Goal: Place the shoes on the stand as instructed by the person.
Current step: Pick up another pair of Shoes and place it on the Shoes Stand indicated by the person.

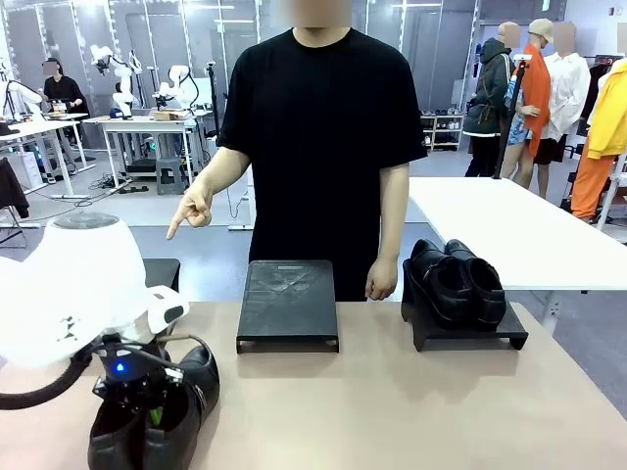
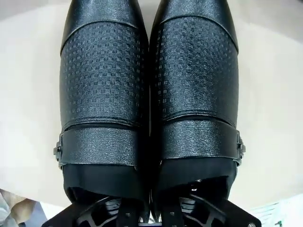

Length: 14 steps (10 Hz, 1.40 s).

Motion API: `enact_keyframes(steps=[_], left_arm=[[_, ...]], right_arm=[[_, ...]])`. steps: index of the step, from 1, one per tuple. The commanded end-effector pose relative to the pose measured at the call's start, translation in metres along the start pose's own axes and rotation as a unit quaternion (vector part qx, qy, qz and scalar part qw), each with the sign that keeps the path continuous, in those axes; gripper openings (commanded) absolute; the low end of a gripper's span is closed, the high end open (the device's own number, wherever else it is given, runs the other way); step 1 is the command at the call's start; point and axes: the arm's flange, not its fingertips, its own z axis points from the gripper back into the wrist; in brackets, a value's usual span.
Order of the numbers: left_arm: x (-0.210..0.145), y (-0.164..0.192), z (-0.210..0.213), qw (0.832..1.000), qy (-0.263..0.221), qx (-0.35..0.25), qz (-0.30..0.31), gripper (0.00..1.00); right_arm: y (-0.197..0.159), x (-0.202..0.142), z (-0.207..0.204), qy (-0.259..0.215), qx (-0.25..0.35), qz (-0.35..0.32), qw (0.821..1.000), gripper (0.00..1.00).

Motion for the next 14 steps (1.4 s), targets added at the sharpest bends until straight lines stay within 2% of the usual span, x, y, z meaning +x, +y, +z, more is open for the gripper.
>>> enact_keyframes(steps=[1, 2, 3, 5, 7, 9, 12, 13, 14], left_arm=[[-0.048, 0.046, 0.044, 0.997, -0.074, 0.020, -0.030, 0.00], [-0.043, 0.056, 0.073, 0.997, -0.068, 0.008, -0.043, 0.00], [-0.037, 0.066, 0.093, 0.994, -0.096, 0.019, -0.054, 0.00], [-0.022, 0.089, 0.119, 0.993, -0.099, -0.003, -0.064, 0.00], [-0.004, 0.120, 0.129, 0.988, -0.110, -0.001, -0.105, 0.00], [0.018, 0.146, 0.134, 0.989, -0.114, -0.019, -0.093, 0.00], [0.016, 0.155, 0.144, 0.986, -0.143, -0.028, -0.078, 0.00], [0.017, 0.157, 0.132, 0.991, -0.100, -0.021, -0.081, 0.00], [0.017, 0.157, 0.132, 0.991, -0.100, -0.021, -0.081, 0.00]], right_arm=[[0.004, 0.000, 0.000, -0.006, 0.005, 0.006, 1.000, 1.00], [0.004, 0.000, 0.000, -0.006, 0.005, 0.006, 1.000, 1.00], [0.004, 0.000, 0.000, -0.006, 0.005, 0.006, 1.000, 1.00], [0.004, 0.000, 0.000, -0.006, 0.005, 0.006, 1.000, 1.00], [0.004, 0.000, 0.000, -0.006, 0.005, 0.006, 1.000, 1.00], [0.004, 0.000, 0.000, -0.006, 0.005, 0.006, 1.000, 1.00], [0.004, 0.000, 0.000, -0.006, 0.005, 0.006, 1.000, 1.00], [0.004, 0.000, 0.000, -0.006, 0.005, 0.006, 1.000, 1.00], [0.004, 0.000, 0.000, -0.006, 0.005, 0.006, 1.000, 1.00]])
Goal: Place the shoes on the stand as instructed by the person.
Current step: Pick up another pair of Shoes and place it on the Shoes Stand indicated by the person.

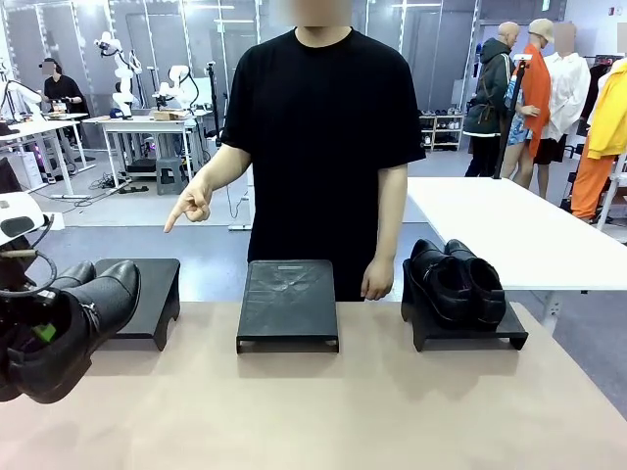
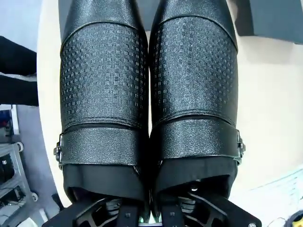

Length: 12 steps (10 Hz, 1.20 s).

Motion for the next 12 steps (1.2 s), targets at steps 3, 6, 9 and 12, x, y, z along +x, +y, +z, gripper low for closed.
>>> enact_keyframes(steps=[3, 6, 9, 12], left_arm=[[-0.001, 0.008, 0.009, 0.999, -0.038, 0.001, -0.003, 0.10], [0.062, 0.020, 0.004, 0.997, -0.069, -0.016, 0.011, 0.10], [0.122, 0.025, -0.016, 0.997, -0.076, -0.012, -0.003, 0.10], [0.175, 0.037, -0.057, 0.996, -0.083, -0.009, 0.012, 0.10]], right_arm=[[0.004, 0.000, 0.000, -0.006, 0.005, 0.007, 1.000, 1.00], [0.004, 0.000, 0.000, -0.006, 0.005, 0.007, 1.000, 1.00], [0.004, 0.000, 0.000, -0.006, 0.005, 0.007, 1.000, 1.00], [0.004, 0.000, 0.000, -0.006, 0.005, 0.007, 1.000, 1.00]])
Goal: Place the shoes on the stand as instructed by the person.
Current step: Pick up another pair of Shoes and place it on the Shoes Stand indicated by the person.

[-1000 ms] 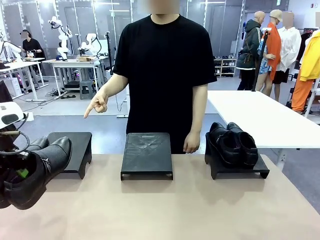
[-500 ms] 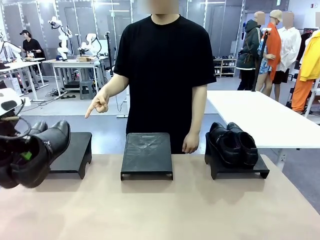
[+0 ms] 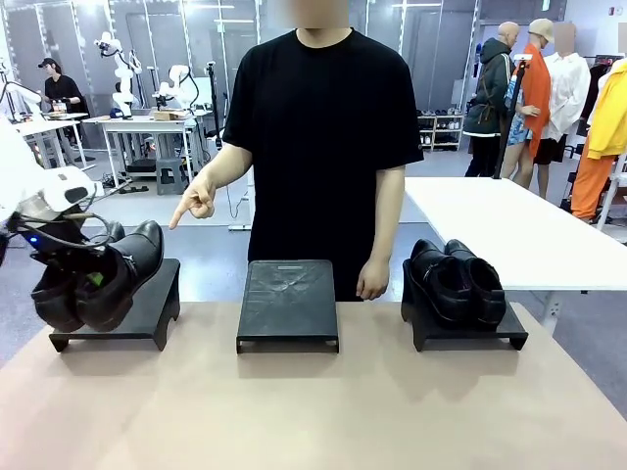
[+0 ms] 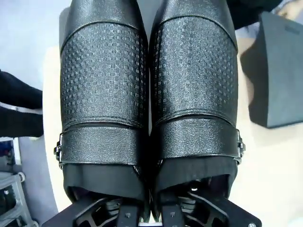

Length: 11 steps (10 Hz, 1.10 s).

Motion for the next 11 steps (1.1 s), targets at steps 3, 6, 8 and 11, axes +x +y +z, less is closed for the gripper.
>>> enact_keyframes(steps=[3, 6, 8, 11], left_arm=[[0.042, 0.016, -0.028, 0.999, -0.042, -0.017, -0.008, 0.10], [0.056, 0.027, -0.054, 0.999, -0.039, -0.010, 0.009, 0.10], [0.061, 0.034, -0.066, 0.999, -0.044, -0.015, 0.019, 0.10], [0.064, 0.034, -0.079, 0.999, -0.047, -0.015, 0.012, 0.10]], right_arm=[[0.004, 0.000, 0.000, -0.006, 0.006, 0.006, 1.000, 1.00], [0.004, 0.000, 0.000, -0.006, 0.006, 0.006, 1.000, 1.00], [0.004, 0.000, 0.000, -0.006, 0.006, 0.006, 1.000, 1.00], [0.004, 0.000, 0.000, -0.006, 0.006, 0.006, 1.000, 1.00]])
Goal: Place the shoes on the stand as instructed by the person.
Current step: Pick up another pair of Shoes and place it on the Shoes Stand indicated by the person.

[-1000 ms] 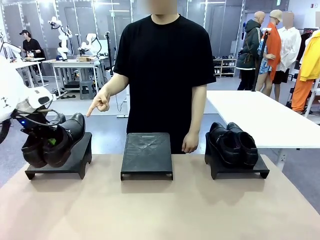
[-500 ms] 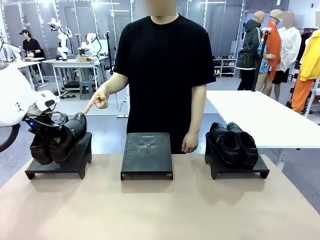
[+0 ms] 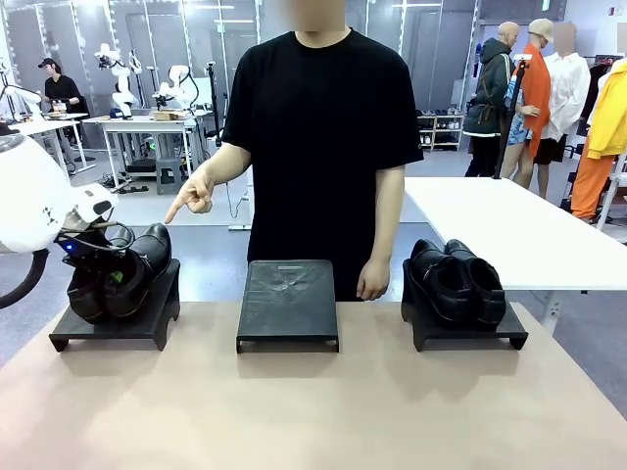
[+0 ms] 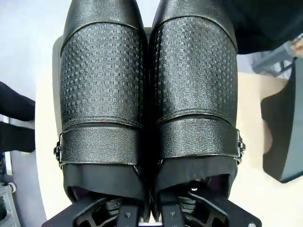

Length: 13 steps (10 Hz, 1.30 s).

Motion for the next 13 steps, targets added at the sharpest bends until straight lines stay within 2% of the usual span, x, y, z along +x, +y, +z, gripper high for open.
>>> enact_keyframes(steps=[1, 6, 11, 13], left_arm=[[0.011, 0.004, -0.003, 1.000, -0.022, -0.011, -0.016, 0.10], [0.008, 0.006, -0.015, 1.000, -0.012, -0.012, -0.021, 0.10], [0.008, 0.005, -0.006, 0.999, -0.015, -0.014, -0.026, 1.00], [0.006, 0.003, -0.002, 0.999, -0.013, -0.022, -0.027, 1.00]], right_arm=[[0.004, 0.000, 0.000, -0.007, 0.006, 0.006, 1.000, 1.00], [0.004, 0.000, 0.000, -0.007, 0.006, 0.006, 1.000, 1.00], [0.004, 0.000, 0.000, -0.007, 0.006, 0.006, 1.000, 1.00], [0.004, 0.000, 0.000, -0.007, 0.006, 0.006, 1.000, 1.00]])
